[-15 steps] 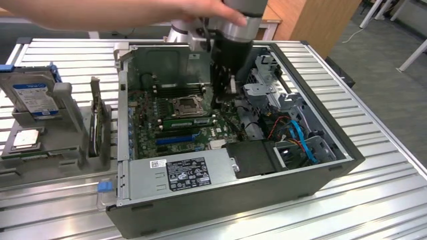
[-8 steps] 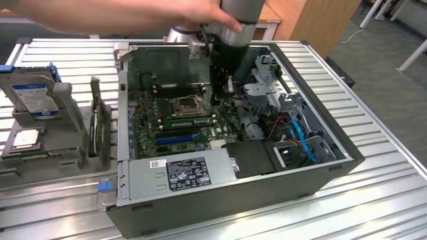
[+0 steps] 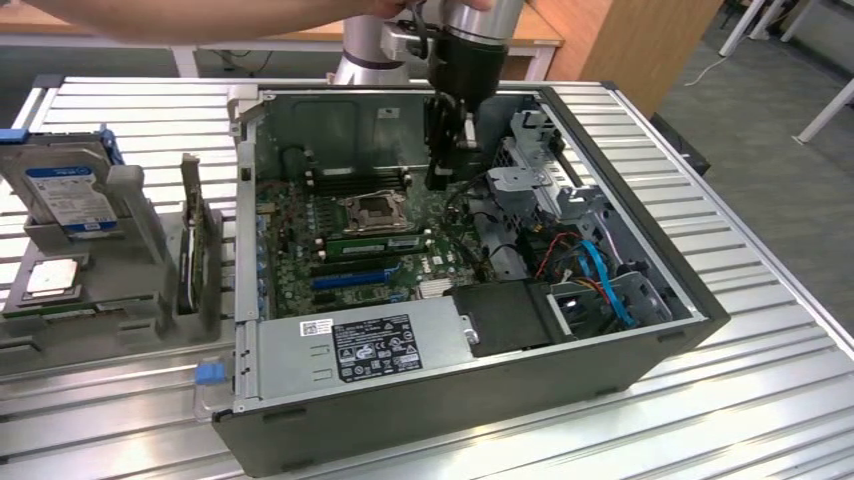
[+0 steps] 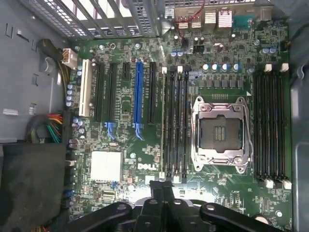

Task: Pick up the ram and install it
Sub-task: 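Press down the ram until it locks into place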

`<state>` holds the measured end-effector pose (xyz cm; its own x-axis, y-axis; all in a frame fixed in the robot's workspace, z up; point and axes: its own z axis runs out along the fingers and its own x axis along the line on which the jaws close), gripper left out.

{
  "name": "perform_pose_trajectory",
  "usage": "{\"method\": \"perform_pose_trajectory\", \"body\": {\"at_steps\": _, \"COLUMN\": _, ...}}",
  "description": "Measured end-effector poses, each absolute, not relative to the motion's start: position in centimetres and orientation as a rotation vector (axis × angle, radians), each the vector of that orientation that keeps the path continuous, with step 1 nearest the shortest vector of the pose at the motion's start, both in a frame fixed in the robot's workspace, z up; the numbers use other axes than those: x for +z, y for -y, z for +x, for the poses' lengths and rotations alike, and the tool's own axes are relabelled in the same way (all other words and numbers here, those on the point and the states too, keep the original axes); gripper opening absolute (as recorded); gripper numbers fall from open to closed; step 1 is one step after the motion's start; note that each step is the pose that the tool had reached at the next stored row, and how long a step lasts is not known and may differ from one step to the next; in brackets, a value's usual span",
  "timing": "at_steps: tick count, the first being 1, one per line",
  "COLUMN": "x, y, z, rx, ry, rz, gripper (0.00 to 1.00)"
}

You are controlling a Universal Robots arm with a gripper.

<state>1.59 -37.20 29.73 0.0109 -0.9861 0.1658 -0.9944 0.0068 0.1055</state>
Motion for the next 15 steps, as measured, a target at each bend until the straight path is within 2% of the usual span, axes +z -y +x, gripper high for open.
{"method": "perform_pose_trajectory", "body": {"at_steps": 5, "x": 29.6, "y": 37.1, "z": 1.6, "rx": 0.061, "ry": 2.084, "rz": 2.089, "gripper": 0.10}}
{"method": "perform_pose_trajectory", "body": {"at_steps": 10, "x": 27.5, "y": 35.8, "z": 2.0, "rx": 0.020, "ry": 2.122, "rz": 2.129, "gripper": 0.10}}
{"method": "perform_pose_trajectory", "body": {"at_steps": 15, "x": 27.5, "y": 35.8, "z": 2.0, "rx": 0.020, "ry": 2.121, "rz": 2.129, "gripper": 0.10}}
